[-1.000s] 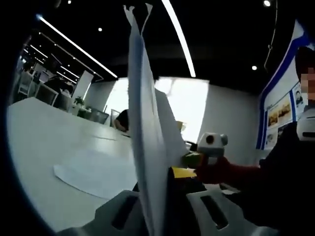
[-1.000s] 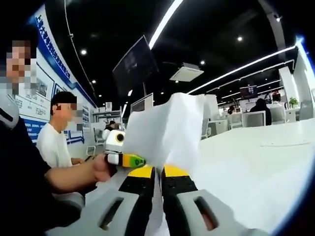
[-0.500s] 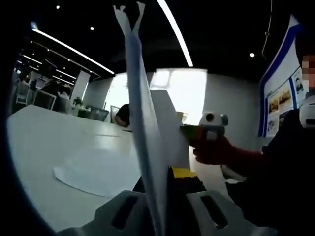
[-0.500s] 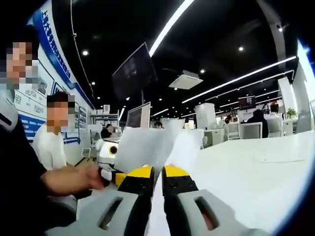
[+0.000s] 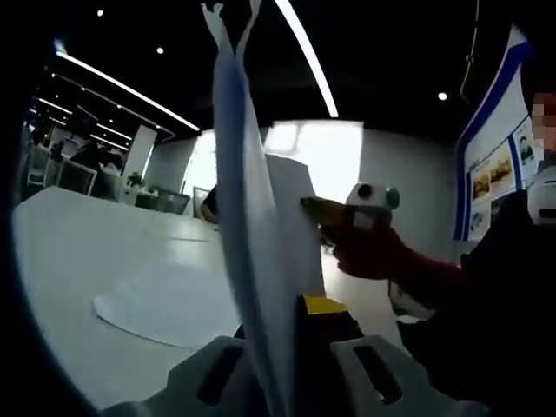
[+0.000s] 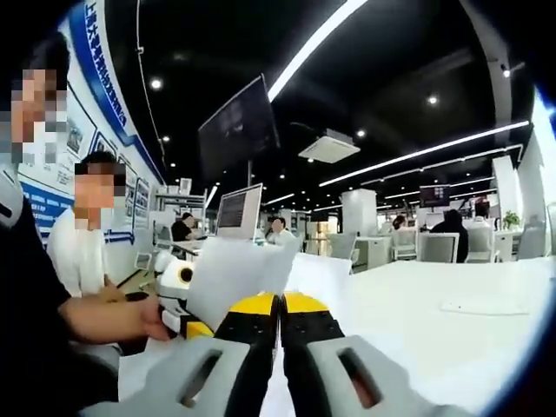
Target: Organize the stack of printing papers by aligning and flattening the scattered papers on the table
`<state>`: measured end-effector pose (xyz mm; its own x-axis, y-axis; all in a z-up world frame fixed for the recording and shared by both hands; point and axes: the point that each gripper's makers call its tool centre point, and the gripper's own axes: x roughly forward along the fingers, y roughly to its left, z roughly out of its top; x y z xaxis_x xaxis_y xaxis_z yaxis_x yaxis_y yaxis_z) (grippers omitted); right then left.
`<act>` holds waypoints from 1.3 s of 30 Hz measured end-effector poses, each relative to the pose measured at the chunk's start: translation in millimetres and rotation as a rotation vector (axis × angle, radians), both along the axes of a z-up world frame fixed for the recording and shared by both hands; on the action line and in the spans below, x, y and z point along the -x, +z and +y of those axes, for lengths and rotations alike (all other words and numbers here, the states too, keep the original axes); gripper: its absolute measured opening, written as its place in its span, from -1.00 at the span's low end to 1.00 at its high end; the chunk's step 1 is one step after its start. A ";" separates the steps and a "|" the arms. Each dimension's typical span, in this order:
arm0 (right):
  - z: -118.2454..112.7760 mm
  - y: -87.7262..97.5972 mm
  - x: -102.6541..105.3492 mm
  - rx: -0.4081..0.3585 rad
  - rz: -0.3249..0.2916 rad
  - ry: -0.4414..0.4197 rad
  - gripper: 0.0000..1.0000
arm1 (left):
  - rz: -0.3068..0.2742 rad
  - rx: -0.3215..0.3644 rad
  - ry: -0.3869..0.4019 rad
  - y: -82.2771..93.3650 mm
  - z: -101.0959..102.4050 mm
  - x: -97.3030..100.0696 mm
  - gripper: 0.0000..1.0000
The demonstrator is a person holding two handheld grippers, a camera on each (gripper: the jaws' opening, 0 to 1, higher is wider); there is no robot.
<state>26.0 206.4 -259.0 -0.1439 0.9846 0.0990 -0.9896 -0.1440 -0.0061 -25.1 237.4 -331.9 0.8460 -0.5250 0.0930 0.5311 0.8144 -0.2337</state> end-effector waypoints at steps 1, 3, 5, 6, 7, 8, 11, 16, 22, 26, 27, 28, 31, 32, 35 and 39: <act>0.5 2.4 0.6 -0.006 -0.001 0.001 -1.00 | 0.001 0.001 -0.001 0.0 0.0 0.0 -0.89; 0.6 8.1 0.4 -0.023 0.005 0.000 -1.00 | 0.004 -0.003 -0.002 -0.6 -0.1 -0.1 -0.89; 0.6 12.2 -1.5 -0.035 0.013 -0.002 -0.99 | 0.008 -0.013 -0.008 -1.9 -1.4 -0.2 -0.89; 0.6 14.3 -3.6 -0.039 0.014 -0.007 -1.00 | 0.008 -0.017 -0.009 -2.2 -1.8 -0.2 -0.89; 0.6 14.6 -4.1 -0.039 0.013 -0.009 -1.00 | 0.008 -0.018 -0.009 -2.3 -1.8 -0.2 -0.89; 0.3 14.7 -6.4 -0.036 0.010 -0.019 -1.00 | 0.007 -0.016 -0.010 -2.1 -1.5 -0.2 -0.89; 2.7 7.6 -13.2 -0.013 0.022 -0.060 -1.00 | 0.008 -0.007 -0.012 -1.6 -1.1 -0.4 -0.89; 1.2 6.1 -15.2 -0.008 0.035 -0.077 -1.00 | 0.008 -0.006 -0.009 -1.6 -0.6 -1.0 -0.89; -4.9 17.6 -21.1 -0.046 0.011 -0.115 -1.00 | 0.005 -0.008 -0.008 -1.6 0.0 -1.3 -0.89; -11.4 23.5 -27.2 -0.058 0.001 -0.134 -1.00 | 0.004 -0.012 -0.006 -2.2 0.3 -1.5 -0.89; -12.3 23.9 -28.0 -0.062 0.002 -0.136 -1.00 | 0.004 -0.014 -0.005 -2.4 0.3 -1.6 -0.89; -13.2 24.8 -29.1 -0.065 0.006 -0.134 -1.00 | 0.004 -0.016 -0.005 -2.5 0.4 -1.7 -0.89; -16.1 25.7 -31.2 -0.064 0.001 -0.142 -1.00 | 0.004 -0.016 -0.004 -2.7 0.6 -1.8 -0.89; -17.9 26.8 -32.6 -0.068 -0.001 -0.145 -1.00 | 0.004 -0.017 -0.004 -2.8 0.6 -1.8 -0.89; -20.1 29.2 -33.4 -0.081 -0.001 -0.151 -1.00 | 0.004 -0.018 -0.005 -2.9 0.4 -1.6 -0.89; -27.3 40.9 -43.4 -0.142 0.000 -0.193 -1.00 | 0.005 -0.024 -0.003 -3.8 0.5 -1.3 -0.89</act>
